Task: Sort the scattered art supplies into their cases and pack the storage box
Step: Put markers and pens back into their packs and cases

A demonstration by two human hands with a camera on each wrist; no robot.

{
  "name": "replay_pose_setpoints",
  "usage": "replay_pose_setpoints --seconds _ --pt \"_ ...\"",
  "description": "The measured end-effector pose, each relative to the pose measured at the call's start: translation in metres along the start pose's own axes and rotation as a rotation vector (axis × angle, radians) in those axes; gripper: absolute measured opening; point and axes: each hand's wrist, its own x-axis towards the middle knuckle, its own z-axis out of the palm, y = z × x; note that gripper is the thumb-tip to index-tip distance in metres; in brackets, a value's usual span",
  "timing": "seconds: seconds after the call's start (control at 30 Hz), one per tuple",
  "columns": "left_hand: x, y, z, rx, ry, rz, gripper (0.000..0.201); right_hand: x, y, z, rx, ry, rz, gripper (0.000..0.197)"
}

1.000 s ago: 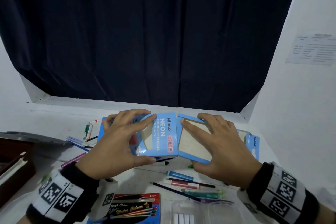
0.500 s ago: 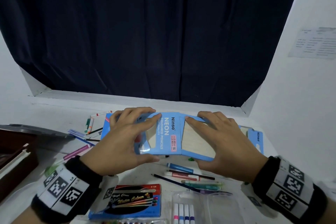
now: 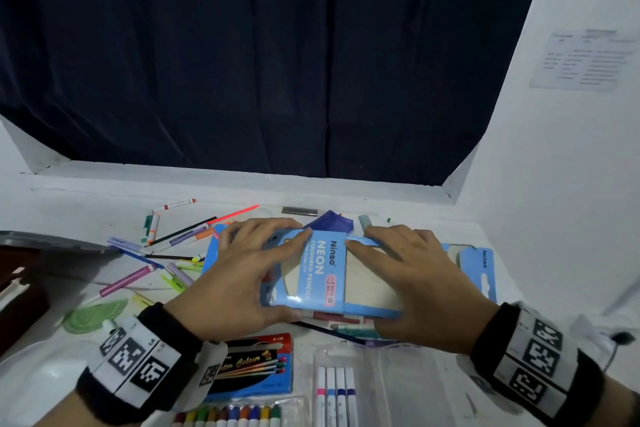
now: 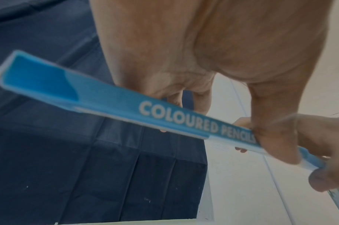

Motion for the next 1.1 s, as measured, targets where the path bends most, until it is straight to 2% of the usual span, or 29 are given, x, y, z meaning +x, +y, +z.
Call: replay_pose_setpoints --seconds 0.2,0.27,0.37,0.47,0.63,0.77,0.9,1.1 --pt "0.003 0.009 0.018 0.01 -0.065 0.016 0.096 -0.001 -0.002 0.013 0.166 0.072 -0.026 0.1" --pt "0.004 0.01 0.023 0.02 -0.068 0.004 0.097 -0.002 -0.002 0.02 0.155 0.067 -0.006 0.106" --pt "0.002 0.01 0.031 0.006 -0.06 -0.011 0.096 -0.007 0.003 0.025 0.044 -0.019 0.089 0.114" --pt "0.0 0.012 0.037 -0.028 -0.028 -0.016 0.096 -0.012 0.006 0.023 0.031 -0.023 0.118 0.106" --pt "-0.001 0.029 0.058 -0.048 -0.028 -0.011 0.1 -0.017 -0.002 0.03 0.093 0.084 0.048 0.101" --pt "-0.006 0.035 0.071 -0.053 -0.035 -0.065 0.102 -0.027 0.0 0.039 0.084 0.0 0.07 0.116" --pt "-0.017 0.037 0.075 -0.057 -0.078 -0.104 0.103 -0.036 0.006 0.039 0.055 -0.124 0.107 0.116" --pt "-0.032 0.043 0.082 -0.068 -0.133 -0.109 0.099 -0.038 -0.01 0.047 0.186 -0.16 0.096 0.112"
